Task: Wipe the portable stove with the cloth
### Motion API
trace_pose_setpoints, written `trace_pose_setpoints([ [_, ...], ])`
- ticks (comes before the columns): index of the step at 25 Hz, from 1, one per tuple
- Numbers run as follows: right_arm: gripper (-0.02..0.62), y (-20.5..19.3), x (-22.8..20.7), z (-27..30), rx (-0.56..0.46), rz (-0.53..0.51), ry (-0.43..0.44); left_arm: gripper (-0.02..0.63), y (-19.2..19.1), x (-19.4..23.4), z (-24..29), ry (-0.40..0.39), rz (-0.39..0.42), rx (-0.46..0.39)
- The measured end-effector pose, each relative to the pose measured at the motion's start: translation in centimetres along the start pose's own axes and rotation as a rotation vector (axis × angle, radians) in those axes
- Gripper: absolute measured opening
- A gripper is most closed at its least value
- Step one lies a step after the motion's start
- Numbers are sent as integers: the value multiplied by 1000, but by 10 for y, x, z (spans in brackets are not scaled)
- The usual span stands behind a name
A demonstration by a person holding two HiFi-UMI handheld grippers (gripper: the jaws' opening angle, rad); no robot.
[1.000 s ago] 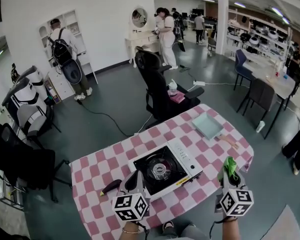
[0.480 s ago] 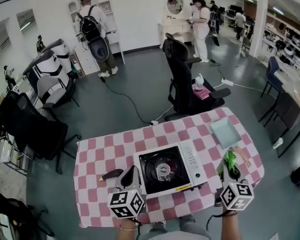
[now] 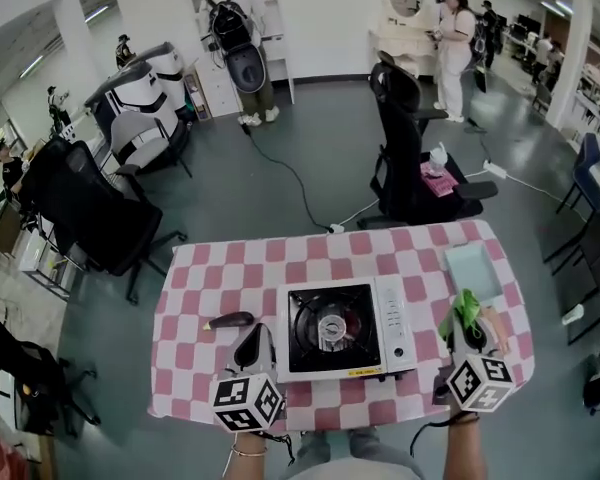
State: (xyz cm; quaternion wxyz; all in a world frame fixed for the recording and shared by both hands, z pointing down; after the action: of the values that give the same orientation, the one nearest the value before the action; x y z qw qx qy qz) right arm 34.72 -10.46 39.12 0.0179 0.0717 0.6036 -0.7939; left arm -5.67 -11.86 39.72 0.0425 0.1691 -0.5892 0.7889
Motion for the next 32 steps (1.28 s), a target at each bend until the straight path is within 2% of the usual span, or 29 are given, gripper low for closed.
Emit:
trace_pose_setpoints([
  [6,77,4,0,19,25,-30,80,0,-8,10,-10,64,-15,-8],
  [10,77,1,-3,32,68,-95,129,0,-19,15,-14,108,-34,-10],
  [18,77,-1,3,64,160,-379,277,0,-46,27,-23,196,-90,2],
  [24,77,-4,11,97,241,-547,383,0,-62,37,-28,260,-100,10],
  [32,77,-14,31,136,327,-797,525,0,-77,52,-33,341,-161,5],
])
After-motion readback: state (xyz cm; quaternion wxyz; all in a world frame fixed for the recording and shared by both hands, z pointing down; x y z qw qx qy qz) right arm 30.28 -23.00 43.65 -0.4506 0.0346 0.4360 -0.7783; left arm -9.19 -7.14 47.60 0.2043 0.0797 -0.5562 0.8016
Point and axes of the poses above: the fingertips, and each gripper's own axes: z forward along the fingers, x to its left, y out of its top, the point moved 7 cm from there along -z, backward along the fingers, and after that the axes turned 7 degrees about -z, right-handed, at the moved point
